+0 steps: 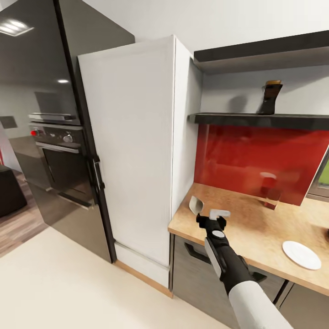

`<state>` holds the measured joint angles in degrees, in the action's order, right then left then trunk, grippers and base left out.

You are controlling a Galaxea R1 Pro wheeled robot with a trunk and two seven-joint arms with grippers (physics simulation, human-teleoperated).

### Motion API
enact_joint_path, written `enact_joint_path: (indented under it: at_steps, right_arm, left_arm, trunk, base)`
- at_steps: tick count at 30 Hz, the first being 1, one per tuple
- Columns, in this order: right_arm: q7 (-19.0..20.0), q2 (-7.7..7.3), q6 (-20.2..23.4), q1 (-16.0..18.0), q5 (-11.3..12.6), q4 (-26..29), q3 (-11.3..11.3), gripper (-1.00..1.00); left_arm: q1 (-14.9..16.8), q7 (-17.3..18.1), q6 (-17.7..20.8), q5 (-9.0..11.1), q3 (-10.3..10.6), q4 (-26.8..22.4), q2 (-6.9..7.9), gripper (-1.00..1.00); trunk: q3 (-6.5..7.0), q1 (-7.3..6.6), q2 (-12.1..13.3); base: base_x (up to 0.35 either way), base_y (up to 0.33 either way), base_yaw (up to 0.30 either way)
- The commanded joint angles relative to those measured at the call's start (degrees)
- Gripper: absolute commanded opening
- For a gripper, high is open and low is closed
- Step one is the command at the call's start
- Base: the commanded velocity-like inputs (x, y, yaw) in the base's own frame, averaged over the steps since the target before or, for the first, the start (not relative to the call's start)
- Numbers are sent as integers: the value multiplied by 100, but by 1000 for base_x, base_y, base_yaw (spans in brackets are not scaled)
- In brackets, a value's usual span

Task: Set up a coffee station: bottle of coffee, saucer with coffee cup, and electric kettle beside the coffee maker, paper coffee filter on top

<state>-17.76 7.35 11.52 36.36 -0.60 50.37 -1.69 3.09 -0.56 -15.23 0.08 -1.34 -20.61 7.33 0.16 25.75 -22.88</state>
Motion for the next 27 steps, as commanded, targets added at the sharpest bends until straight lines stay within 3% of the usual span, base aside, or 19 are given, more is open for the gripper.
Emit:
enact_joint_path:
  at_steps: [1, 13, 19, 27]
  right_arm:
    - [-63, -4, 42, 31, -4, -31, -16, 100]
    - [-114, -15, 37, 82, -7, -235, -23, 100]
    - [-122, -59, 30, 82, -2, -597, -3, 100]
    - [-118, -107, 17, 82, 7, -919, 3, 100]
  left_arm:
    - [2, -6, -16, 0, -6, 6, 0, 100]
    - [-16, -6, -15, 0, 2, 8, -3, 100]
    - [-24, -6, -9, 0, -5, 9, -4, 100]
    - [-39, -6, 2, 0, -7, 13, 4, 100]
  trunk:
    - [-2, 3, -3]
    - [-2, 3, -3]
    - [-2, 3, -3]
    - [-2, 3, -3]
  base:
    - [209, 27, 0]
    - [313, 75, 0]
    - [314, 140, 0]
    - [76, 57, -160]
